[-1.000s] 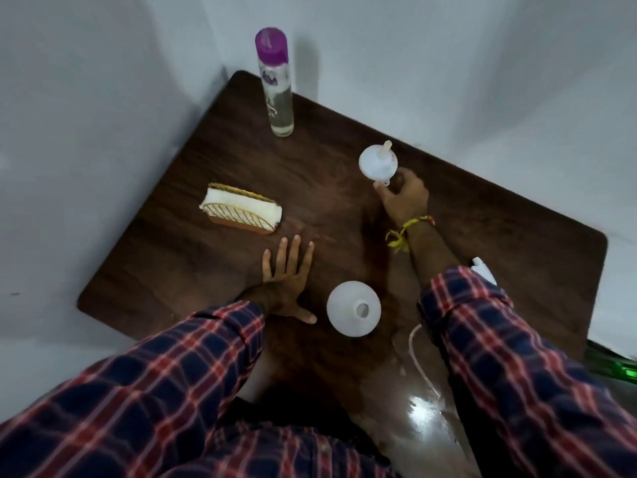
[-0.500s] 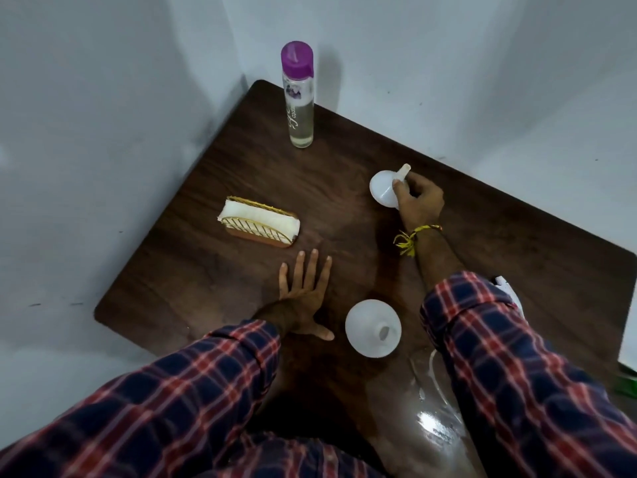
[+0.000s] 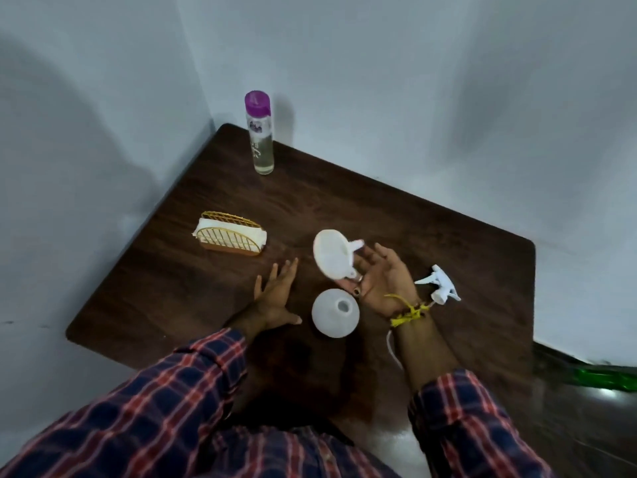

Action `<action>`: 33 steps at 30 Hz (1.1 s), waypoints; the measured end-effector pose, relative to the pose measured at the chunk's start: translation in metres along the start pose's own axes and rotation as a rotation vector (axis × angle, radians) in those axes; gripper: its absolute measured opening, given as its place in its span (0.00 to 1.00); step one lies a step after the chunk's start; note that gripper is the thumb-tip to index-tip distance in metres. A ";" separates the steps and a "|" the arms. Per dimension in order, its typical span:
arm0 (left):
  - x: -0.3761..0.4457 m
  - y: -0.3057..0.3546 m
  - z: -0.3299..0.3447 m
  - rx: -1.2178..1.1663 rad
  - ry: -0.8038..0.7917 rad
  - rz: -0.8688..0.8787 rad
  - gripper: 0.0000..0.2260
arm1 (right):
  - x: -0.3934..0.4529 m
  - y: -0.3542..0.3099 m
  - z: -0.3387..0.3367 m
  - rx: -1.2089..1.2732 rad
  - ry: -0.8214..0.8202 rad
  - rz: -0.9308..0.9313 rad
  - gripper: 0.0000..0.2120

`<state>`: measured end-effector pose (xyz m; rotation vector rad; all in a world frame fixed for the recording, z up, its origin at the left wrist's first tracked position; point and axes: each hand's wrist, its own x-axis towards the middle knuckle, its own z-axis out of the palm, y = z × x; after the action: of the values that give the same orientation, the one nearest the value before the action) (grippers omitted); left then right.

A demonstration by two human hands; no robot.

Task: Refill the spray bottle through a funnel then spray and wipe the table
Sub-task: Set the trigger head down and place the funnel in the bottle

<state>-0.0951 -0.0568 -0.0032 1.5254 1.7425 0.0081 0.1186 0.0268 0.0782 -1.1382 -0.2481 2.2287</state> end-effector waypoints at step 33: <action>-0.035 0.067 0.018 -0.217 0.080 0.176 0.33 | -0.092 0.011 -0.009 -0.805 0.241 -0.252 0.12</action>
<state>-0.0316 -0.0762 0.0362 1.5290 1.6053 0.3413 0.1614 -0.0379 0.1293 -1.6465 -1.1855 1.7618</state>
